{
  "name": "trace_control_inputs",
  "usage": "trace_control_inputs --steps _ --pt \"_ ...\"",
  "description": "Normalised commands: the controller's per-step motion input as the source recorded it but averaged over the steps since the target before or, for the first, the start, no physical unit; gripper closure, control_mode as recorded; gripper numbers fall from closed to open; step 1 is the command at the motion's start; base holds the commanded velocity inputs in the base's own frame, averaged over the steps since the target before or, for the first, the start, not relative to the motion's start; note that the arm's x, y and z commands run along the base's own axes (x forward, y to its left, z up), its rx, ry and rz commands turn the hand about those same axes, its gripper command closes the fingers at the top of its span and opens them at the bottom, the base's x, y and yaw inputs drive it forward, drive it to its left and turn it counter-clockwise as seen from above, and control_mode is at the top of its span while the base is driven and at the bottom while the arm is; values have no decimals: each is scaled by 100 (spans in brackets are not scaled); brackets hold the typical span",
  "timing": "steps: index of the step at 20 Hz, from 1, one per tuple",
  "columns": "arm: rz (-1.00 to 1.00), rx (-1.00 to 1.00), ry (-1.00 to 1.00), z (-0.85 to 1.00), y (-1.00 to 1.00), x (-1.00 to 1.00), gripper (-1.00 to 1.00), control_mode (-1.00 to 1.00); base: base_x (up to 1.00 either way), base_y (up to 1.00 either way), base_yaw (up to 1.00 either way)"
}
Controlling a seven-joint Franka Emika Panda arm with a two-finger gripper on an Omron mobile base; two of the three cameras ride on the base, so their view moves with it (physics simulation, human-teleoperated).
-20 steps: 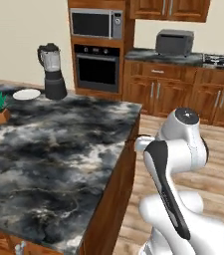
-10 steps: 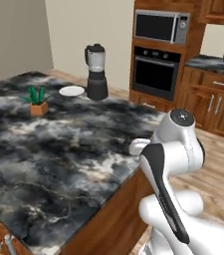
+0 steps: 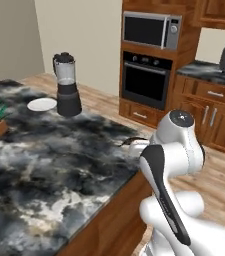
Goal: Pick the banana and pear from the fridge and place them on the plate next to the blender to make a fruit smoothie.
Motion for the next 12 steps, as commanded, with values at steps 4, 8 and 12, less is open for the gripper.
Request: trace_control_inputs --steps 4,8,12 --pt "0 0 0 0 0 0 100 100 96 -100 0" --pt "0 0 0 0 0 0 100 100 97 -100 0" --pt "0 0 0 0 0 0 100 100 98 -100 1"
